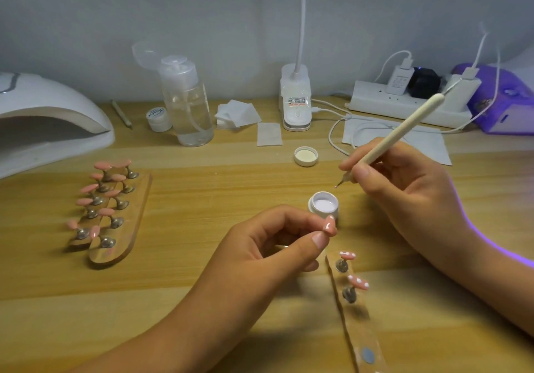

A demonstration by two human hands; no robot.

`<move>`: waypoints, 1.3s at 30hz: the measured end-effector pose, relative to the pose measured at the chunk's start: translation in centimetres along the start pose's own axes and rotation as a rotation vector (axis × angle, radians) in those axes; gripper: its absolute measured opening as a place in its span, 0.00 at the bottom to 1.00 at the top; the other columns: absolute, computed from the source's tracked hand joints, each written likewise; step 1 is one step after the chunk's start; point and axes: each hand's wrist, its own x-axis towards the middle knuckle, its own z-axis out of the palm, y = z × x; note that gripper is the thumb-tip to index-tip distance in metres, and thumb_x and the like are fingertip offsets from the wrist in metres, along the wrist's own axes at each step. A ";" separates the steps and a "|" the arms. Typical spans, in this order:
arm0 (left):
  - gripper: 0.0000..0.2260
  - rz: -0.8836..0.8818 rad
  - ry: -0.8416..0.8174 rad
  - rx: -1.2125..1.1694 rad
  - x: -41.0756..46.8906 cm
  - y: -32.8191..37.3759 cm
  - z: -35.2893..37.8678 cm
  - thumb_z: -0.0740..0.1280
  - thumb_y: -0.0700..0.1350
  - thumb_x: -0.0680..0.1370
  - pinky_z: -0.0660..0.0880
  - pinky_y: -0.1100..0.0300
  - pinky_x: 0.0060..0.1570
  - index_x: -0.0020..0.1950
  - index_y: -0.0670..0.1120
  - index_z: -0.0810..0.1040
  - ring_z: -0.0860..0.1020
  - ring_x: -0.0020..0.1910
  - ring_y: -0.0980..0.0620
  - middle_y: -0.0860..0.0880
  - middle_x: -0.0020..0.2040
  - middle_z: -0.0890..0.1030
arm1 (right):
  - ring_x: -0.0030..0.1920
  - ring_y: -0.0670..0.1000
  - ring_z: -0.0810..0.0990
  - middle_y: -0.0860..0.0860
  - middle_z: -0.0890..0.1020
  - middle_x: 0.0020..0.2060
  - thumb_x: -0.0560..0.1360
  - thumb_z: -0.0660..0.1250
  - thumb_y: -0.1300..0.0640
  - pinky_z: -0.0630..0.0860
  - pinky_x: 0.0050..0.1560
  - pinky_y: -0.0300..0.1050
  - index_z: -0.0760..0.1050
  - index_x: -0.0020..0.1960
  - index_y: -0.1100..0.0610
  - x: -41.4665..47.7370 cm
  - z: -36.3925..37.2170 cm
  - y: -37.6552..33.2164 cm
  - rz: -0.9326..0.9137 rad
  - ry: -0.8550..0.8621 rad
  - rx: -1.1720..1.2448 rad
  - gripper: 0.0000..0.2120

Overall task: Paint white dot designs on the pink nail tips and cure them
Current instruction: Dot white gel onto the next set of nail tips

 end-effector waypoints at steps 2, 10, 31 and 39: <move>0.05 -0.001 -0.001 0.012 0.0 0.0 0.0 0.72 0.47 0.70 0.76 0.68 0.41 0.45 0.51 0.84 0.78 0.43 0.63 0.56 0.44 0.84 | 0.43 0.49 0.78 0.45 0.80 0.43 0.75 0.67 0.58 0.74 0.47 0.36 0.76 0.49 0.53 -0.1 0.3 0.1 -0.063 -0.056 -0.033 0.04; 0.04 -0.010 0.000 0.009 0.0 0.1 0.1 0.71 0.46 0.71 0.76 0.67 0.42 0.44 0.51 0.84 0.78 0.42 0.62 0.55 0.43 0.83 | 0.41 0.51 0.72 0.47 0.77 0.41 0.76 0.61 0.49 0.71 0.43 0.41 0.74 0.48 0.53 0.0 0.5 0.4 -0.082 -0.136 -0.278 0.08; 0.06 0.022 0.001 0.010 0.0 -0.2 -0.1 0.70 0.45 0.72 0.76 0.67 0.42 0.46 0.53 0.84 0.78 0.43 0.63 0.56 0.45 0.83 | 0.42 0.51 0.74 0.44 0.78 0.41 0.76 0.65 0.50 0.72 0.44 0.41 0.76 0.47 0.52 0.0 0.5 0.4 -0.048 -0.142 -0.209 0.05; 0.05 0.008 0.017 0.046 0.1 -0.2 0.0 0.72 0.46 0.70 0.78 0.65 0.43 0.44 0.52 0.85 0.78 0.41 0.61 0.54 0.42 0.84 | 0.35 0.45 0.73 0.47 0.73 0.32 0.68 0.71 0.60 0.75 0.46 0.41 0.71 0.37 0.50 0.1 0.0 -0.5 0.152 0.028 0.449 0.09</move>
